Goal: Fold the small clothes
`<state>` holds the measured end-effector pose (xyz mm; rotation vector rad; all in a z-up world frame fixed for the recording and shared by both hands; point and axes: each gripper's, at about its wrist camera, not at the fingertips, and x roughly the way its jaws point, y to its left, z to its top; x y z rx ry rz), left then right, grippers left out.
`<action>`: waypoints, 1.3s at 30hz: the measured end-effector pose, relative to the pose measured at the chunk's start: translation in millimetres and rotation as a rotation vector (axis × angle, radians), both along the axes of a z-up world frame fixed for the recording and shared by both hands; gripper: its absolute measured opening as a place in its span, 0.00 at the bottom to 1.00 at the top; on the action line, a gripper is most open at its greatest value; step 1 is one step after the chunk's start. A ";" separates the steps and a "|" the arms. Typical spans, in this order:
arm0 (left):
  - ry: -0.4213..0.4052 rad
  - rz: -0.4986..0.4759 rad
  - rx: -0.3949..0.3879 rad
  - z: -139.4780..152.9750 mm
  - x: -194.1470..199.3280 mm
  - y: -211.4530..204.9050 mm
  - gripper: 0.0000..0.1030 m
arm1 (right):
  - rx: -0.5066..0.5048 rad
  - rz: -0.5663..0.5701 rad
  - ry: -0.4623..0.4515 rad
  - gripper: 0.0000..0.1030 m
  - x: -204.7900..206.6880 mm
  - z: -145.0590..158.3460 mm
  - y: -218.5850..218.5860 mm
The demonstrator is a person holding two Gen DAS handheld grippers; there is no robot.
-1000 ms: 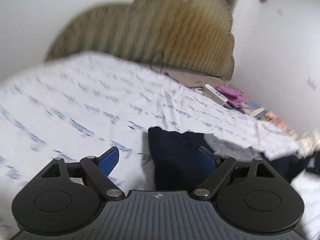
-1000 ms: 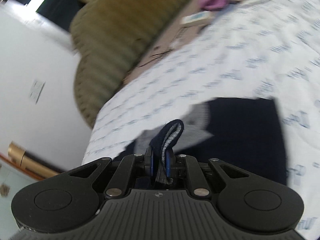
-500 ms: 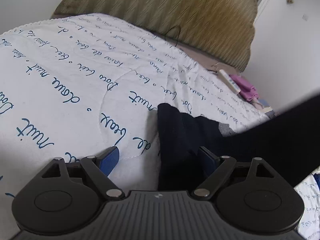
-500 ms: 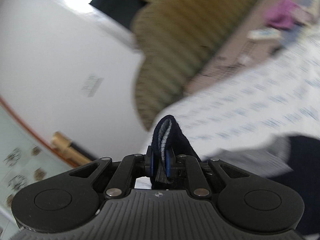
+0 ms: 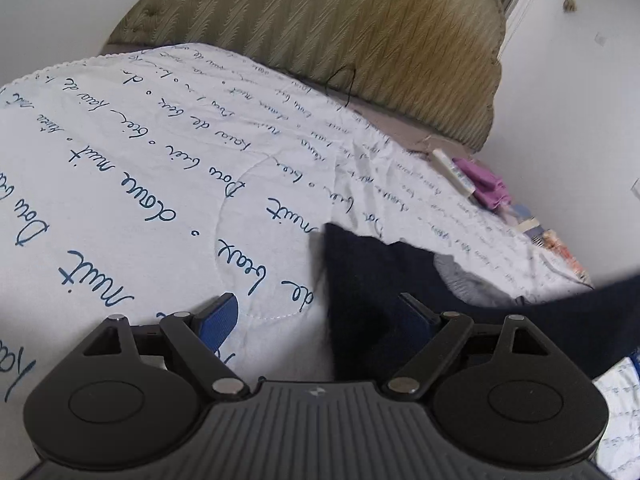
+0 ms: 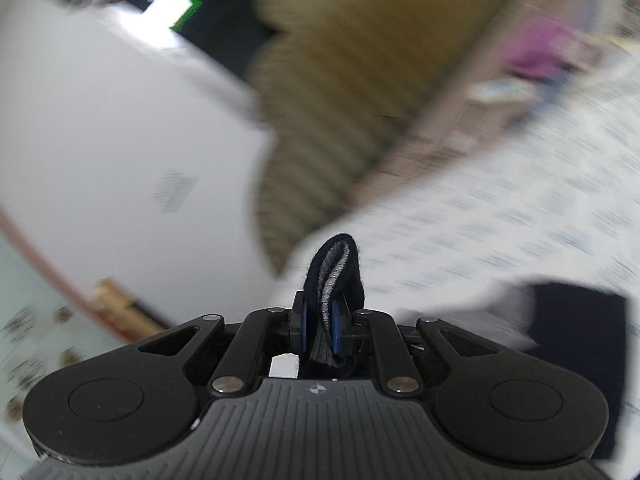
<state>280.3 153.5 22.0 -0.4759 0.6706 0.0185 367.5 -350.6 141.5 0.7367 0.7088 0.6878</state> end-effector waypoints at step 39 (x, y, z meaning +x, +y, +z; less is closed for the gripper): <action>0.161 -0.068 0.348 -0.2 68.6 -51.5 0.74 | -0.241 -0.356 0.144 0.51 7.7 -123.7 -95.5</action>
